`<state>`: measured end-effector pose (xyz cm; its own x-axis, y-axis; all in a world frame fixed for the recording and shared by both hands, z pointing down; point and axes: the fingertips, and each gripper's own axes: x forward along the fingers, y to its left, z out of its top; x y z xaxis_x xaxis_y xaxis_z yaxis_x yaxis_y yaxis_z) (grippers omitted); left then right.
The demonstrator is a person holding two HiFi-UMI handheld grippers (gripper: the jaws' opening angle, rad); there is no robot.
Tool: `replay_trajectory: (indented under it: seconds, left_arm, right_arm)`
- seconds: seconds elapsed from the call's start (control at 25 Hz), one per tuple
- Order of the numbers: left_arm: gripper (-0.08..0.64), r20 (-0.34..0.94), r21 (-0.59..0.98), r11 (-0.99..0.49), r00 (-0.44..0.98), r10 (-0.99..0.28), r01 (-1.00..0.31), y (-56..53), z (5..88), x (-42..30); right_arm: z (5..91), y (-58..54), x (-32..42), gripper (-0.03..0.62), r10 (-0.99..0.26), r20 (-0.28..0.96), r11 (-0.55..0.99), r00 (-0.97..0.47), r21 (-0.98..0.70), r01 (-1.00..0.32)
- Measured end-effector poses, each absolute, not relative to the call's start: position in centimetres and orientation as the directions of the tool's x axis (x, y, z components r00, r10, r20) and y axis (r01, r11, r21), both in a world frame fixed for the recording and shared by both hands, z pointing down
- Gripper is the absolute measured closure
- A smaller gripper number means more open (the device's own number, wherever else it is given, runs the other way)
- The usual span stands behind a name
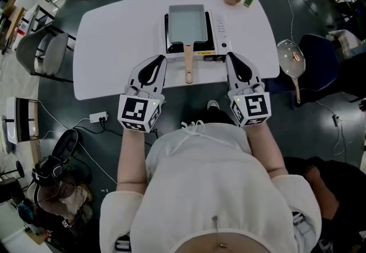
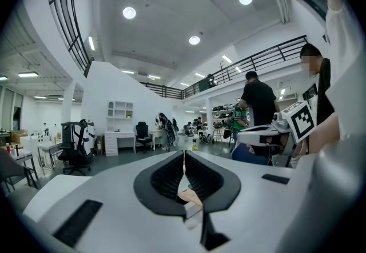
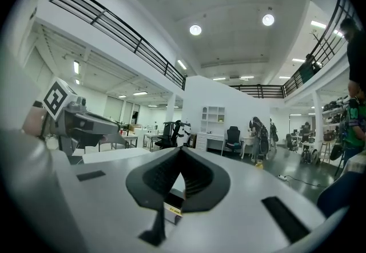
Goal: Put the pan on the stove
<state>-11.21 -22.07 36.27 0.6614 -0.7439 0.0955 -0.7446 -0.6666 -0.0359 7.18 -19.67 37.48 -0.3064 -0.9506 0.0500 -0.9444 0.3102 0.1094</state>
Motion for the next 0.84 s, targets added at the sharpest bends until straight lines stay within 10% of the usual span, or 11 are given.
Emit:
replay_trajectory:
  seconds: [0.84]
  left_arm:
    - [0.534,0.097,-0.038,-0.664,0.659,-0.746,-0.747,-21.99,35.68,-10.92]
  right_arm:
    - [37.55,-19.65,7.0,0.592,-0.951,0.048,0.308,-0.304,0.15,-0.94]
